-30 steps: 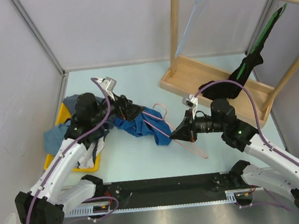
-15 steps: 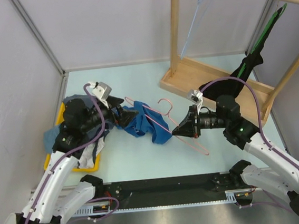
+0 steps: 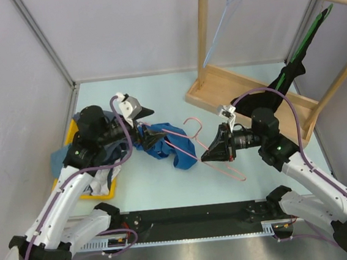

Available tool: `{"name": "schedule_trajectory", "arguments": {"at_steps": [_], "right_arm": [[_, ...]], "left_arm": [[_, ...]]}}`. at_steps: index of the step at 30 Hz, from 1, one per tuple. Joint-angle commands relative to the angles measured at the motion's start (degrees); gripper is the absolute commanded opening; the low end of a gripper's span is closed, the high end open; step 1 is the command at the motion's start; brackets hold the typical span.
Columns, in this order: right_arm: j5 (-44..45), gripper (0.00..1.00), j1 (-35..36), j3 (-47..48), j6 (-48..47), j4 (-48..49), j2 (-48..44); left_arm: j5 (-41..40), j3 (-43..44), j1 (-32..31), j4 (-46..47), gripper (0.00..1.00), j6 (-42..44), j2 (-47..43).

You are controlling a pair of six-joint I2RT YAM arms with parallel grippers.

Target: Place the tank top on the hanger

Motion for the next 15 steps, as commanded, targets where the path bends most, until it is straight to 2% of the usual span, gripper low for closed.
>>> {"name": "schedule_trajectory", "arguments": {"at_steps": [1,6,15], "right_arm": [[-4.4,0.0,-0.53,3.35,0.84,4.47,0.19],[-7.03,0.0,-1.76,3.53,1.8,5.79,0.89],[-13.97,0.0,-2.46,4.32,5.14,9.65,3.7]], "left_arm": [[4.48,3.33,-2.22,-1.02,0.99,3.98,2.02],[10.11,1.75,-2.23,-2.52,1.0,4.16,2.03],[8.98,0.43,-2.93,-2.97,0.99,4.6,3.61]]}}
